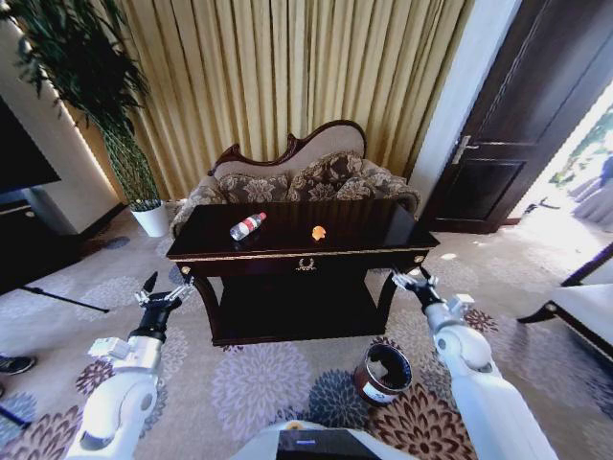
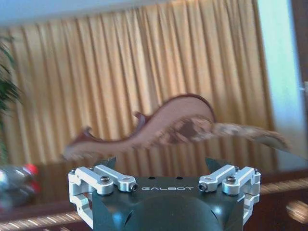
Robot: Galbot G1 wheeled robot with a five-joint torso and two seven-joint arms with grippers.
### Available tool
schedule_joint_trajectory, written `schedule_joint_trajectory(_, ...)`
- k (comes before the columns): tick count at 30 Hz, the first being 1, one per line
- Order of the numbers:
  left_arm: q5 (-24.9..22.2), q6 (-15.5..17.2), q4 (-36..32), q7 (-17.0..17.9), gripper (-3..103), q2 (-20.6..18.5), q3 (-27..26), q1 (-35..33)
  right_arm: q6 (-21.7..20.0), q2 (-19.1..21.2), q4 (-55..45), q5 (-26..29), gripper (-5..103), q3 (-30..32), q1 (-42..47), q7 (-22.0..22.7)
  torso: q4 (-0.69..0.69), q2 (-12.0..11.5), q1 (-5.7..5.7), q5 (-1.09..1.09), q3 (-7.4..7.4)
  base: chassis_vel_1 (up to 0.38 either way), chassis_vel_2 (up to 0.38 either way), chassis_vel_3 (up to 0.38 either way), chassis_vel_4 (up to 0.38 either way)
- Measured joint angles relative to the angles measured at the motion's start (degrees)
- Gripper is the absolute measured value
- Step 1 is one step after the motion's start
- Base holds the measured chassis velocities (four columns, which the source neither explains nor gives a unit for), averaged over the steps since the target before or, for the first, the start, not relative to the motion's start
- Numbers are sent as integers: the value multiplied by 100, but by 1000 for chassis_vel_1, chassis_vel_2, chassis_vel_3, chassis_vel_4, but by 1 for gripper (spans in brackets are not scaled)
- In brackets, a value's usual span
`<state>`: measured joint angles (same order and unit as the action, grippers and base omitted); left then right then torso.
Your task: Move to the front of the table and place the trash on the table into the trash bin.
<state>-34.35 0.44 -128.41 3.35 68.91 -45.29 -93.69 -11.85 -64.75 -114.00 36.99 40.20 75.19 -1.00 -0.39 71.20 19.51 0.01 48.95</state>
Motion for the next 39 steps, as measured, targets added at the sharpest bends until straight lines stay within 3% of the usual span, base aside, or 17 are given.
schedule_joint_trajectory(6,-60,239,-83,151,100,-91,-125,9,-279,-94,-898,115,100,-147,243,148,-2,0,0,-1,0,0,0,0,0)
schedule_joint_trajectory(21,-221,850,-283,556,100,-227,-152,121,-280,-13,-989,-172,100,-220,355,13,-1,0,0,0,0,0,0,0,0)
schedule_joint_trajectory(39,-246,856,-316,572,100,-256,-239,78,-119,-83,-962,-602,100,-252,460,-282,-1,1,-1,0,-1,-59,55,52,-47)
